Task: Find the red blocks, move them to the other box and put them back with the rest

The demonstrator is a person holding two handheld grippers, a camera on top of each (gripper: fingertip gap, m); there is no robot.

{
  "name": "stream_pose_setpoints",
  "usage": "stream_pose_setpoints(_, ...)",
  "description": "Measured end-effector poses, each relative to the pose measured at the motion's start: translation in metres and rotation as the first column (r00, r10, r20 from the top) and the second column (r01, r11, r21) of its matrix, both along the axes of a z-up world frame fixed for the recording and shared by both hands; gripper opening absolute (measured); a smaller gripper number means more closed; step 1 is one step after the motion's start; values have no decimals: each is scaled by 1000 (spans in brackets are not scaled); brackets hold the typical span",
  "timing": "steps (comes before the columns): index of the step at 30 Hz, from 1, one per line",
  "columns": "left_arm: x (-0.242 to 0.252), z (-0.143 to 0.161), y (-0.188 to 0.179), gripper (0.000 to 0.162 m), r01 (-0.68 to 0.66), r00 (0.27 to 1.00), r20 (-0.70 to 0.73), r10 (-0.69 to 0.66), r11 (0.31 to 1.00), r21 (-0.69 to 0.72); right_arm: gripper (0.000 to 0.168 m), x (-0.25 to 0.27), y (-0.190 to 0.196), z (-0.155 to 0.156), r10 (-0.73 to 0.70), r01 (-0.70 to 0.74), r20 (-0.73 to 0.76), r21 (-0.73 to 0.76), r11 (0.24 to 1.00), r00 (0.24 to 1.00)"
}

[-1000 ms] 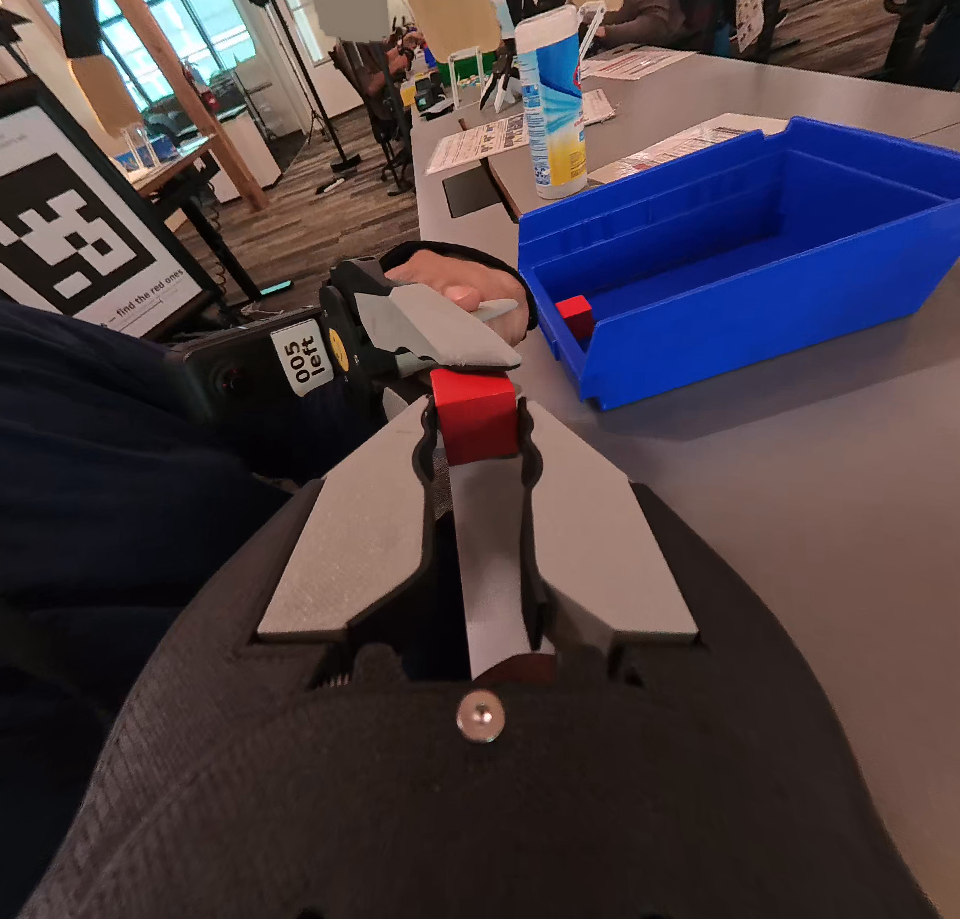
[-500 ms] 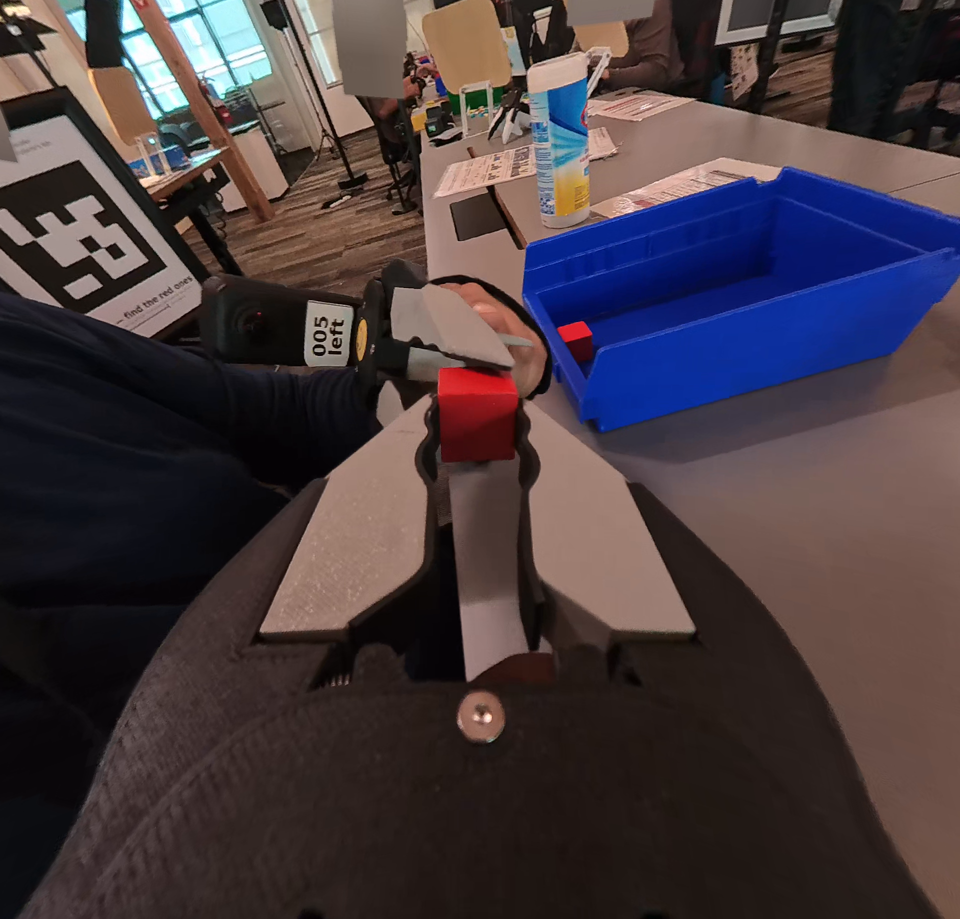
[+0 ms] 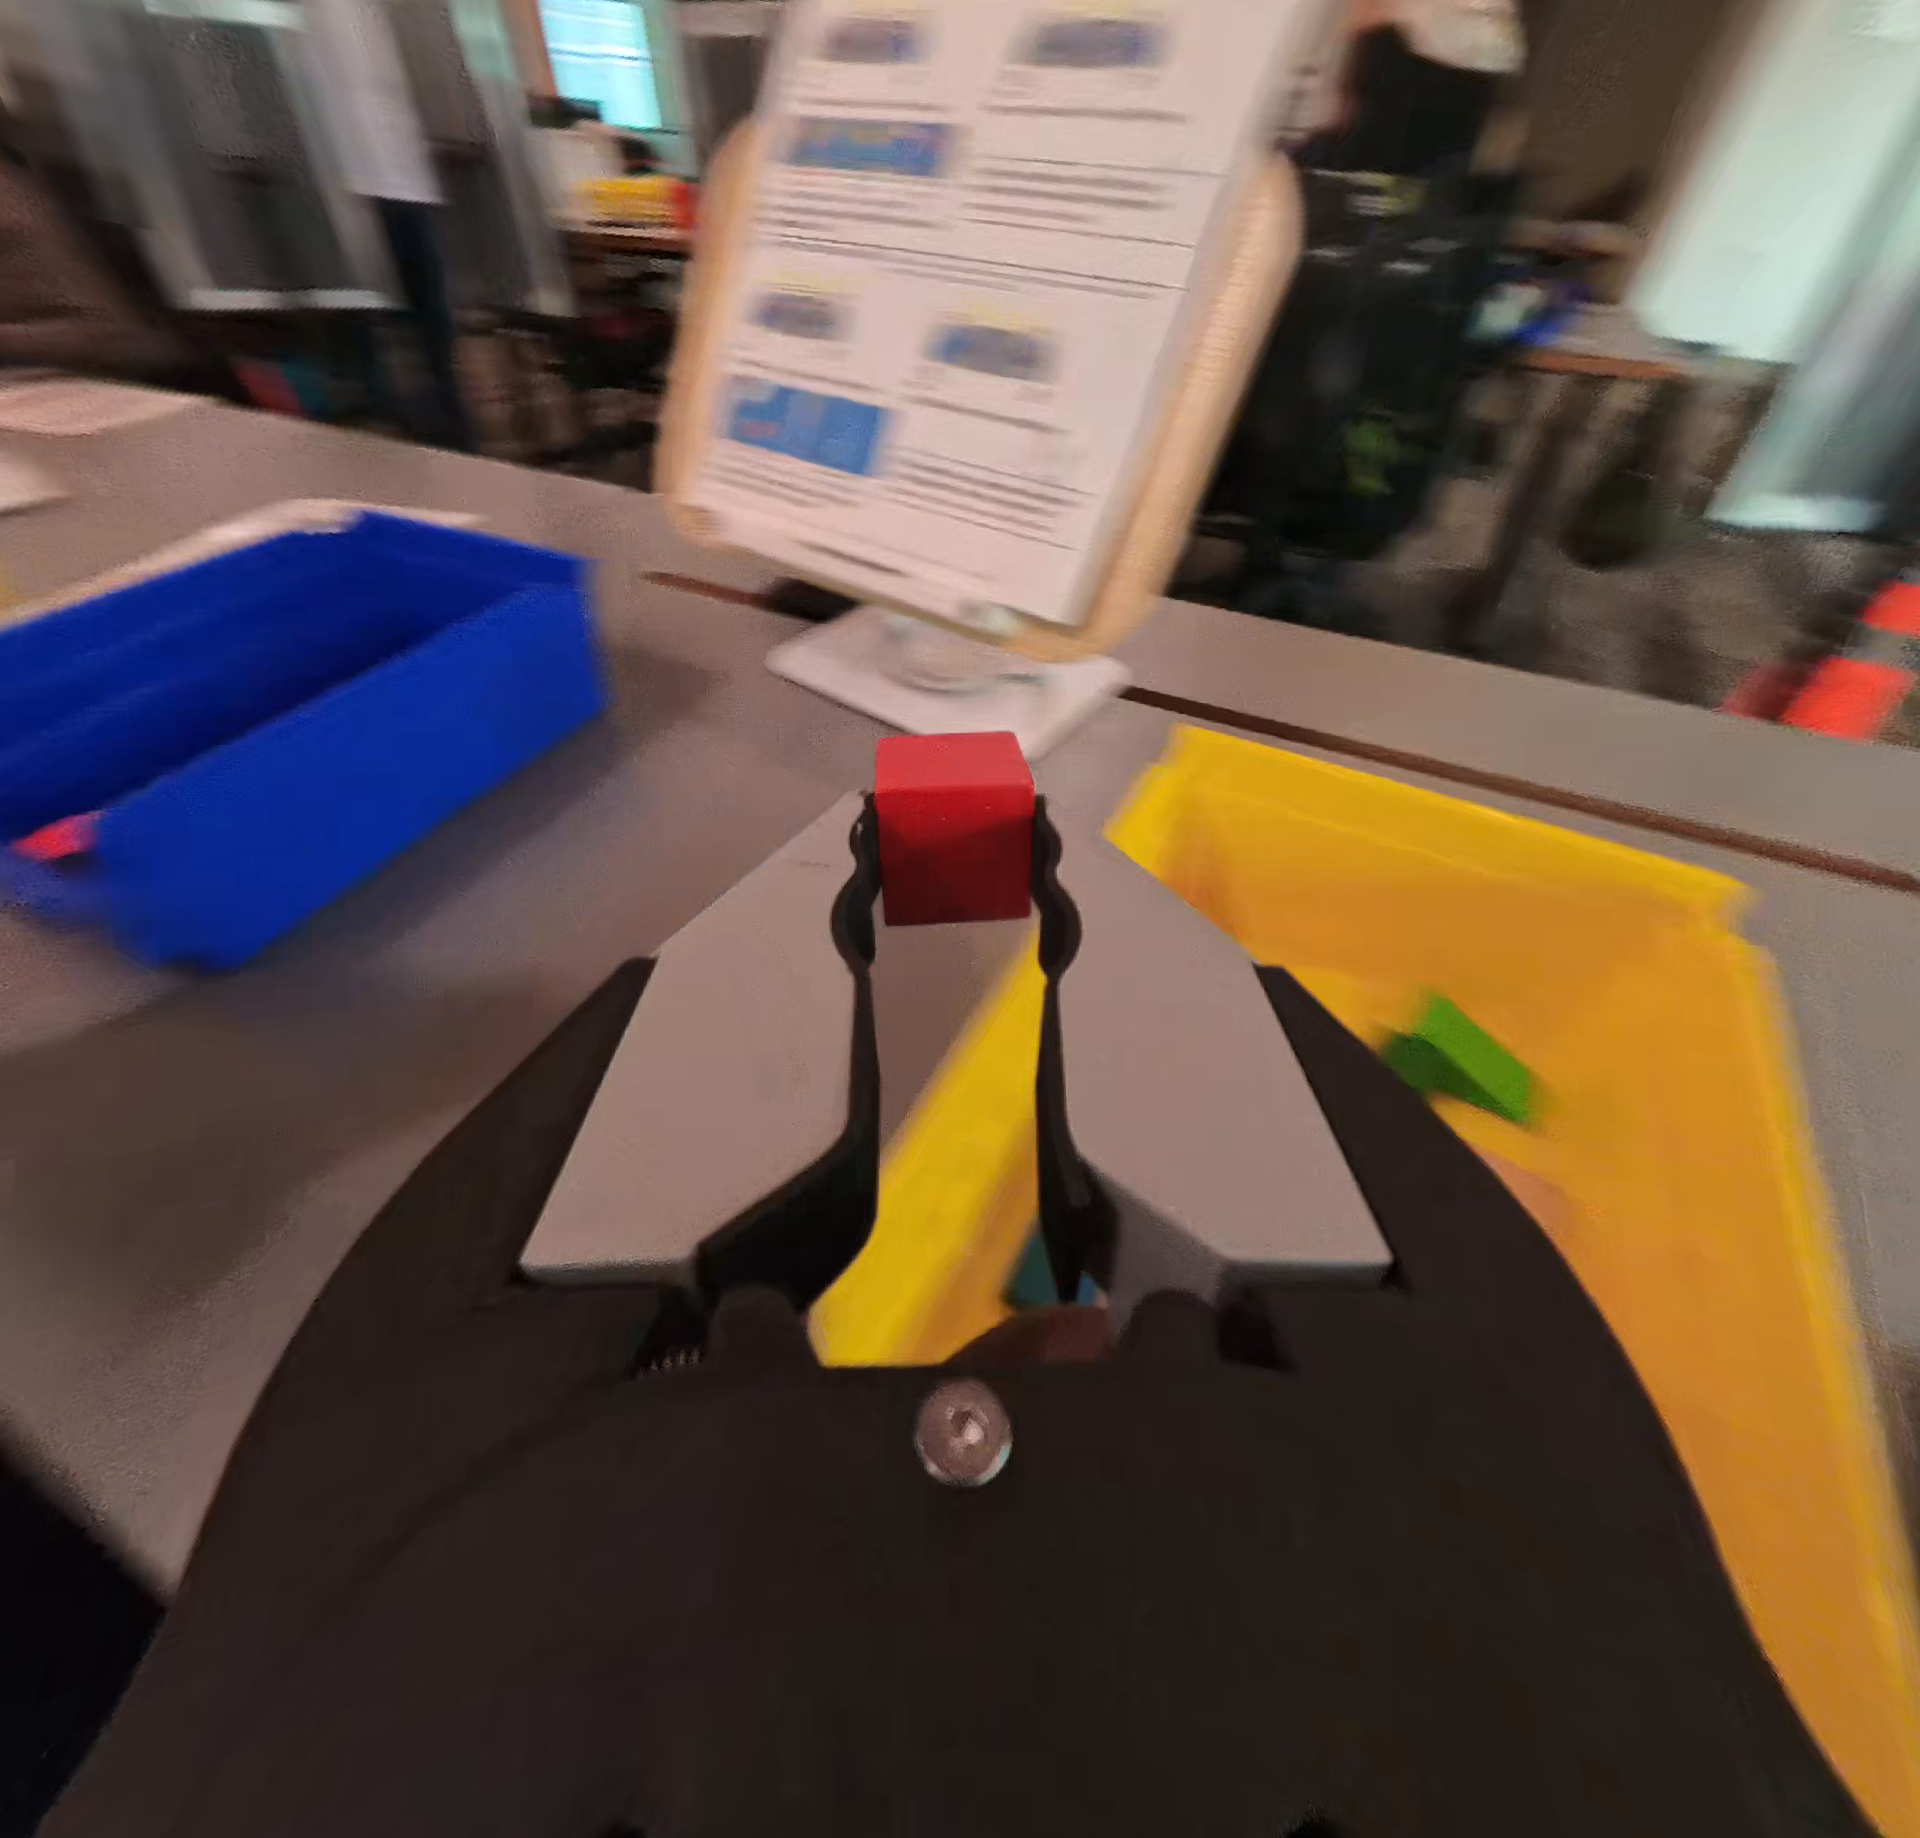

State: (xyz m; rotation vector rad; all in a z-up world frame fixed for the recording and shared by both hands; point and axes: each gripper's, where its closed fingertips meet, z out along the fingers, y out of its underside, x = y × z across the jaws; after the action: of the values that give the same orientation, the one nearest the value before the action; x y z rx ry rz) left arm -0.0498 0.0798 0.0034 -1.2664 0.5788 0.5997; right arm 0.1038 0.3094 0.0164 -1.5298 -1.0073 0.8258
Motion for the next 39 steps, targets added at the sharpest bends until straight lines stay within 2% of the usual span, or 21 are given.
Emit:
stream_pose_setpoints(2, -8, 0, 1, 0, -22, 999, 34, 22, 1000, -12, 25, 40, 46, -11, -181, 182, 18, -41, 982, 983)
stream_pose_setpoints(5, -20, -7, 6, 0, -50, 996, 75, 55, 997, -65, 25, 76, 76, -32, -281, 288, 74, -116, 951, 957)
stream_pose_setpoints(8, -32, -20, 12, 0, -87, 990, 100, 101, 986, -140, 25, 83, 86, -55, -288, 314, 187, -129, 941, 939)
stream_pose_setpoints(11, -39, -27, 16, 0, -99, 981, 148, 128, 977, -187, 26, 60, 97, -80, -242, 284, 242, -158, 946, 940)
stream_pose_setpoints(12, -39, -28, 17, 0, -96, 978, 162, 129, 976, -198, 36, 45, 100, -82, -217, 255, 214, -172, 952, 953)
stream_pose_setpoints(13, -39, -30, 17, 0, -90, 977, 173, 128, 973, -212, 56, 33, 103, -82, -204, 237, 193, -167, 957, 960)
stream_pose_setpoints(14, -40, -31, 17, 0, -89, 974, 185, 133, 970, -226, 57, 26, 108, -80, -223, 248, 178, -133, 960, 958)
stream_pose_setpoints(16, -47, -32, 17, 1, -100, 965, 212, 153, 966, -240, 47, 30, 117, -69, -306, 317, 141, -60, 946, 941)
stream_pose_setpoints(18, -55, -37, 16, 5, -112, 953, 241, 182, 954, -278, 46, 39, 117, -57, -339, 344, 97, -44, 938, 936)
stream_pose_setpoints(23, -90, -47, -1, 16, -161, 924, 257, 284, 896, -414, 50, 54, 100, -49, -276, 282, 56, -153, 947, 959)
stream_pose_setpoints(26, -128, -49, -29, 27, -178, 877, 302, 373, 838, -517, 50, 51, 85, -36, -219, 218, 12, -153, 964, 976)
stream_pose_setpoints(29, -173, -35, -46, 28, -194, 837, 338, 431, 811, -552, 49, 46, 73, -26, -180, 177, -10, -133, 975, 984)
stream_pose_setpoints(31, -197, -40, -45, 29, -169, 825, 327, 461, 753, -636, 49, 40, 66, -20, -155, 149, -35, -134, 980, 987)
stream_pose_setpoints(34, -214, -68, -28, 43, -86, 846, 273, 458, 623, -778, 48, 27, 55, -16, -101, 93, -52, -140, 986, 993)
stream_pose_setpoints(37, -241, -95, 1, 45, -185, 897, 72, 437, 519, -835, 48, 15, 45, -16, -68, 61, -45, -133, 989, 997)
stream_pose_setpoints(39, -245, -125, 16, 53, -140, 897, 50, 439, 391, -910, 48, 9, 38, -18, -47, 44, -25, -119, 992, 999)
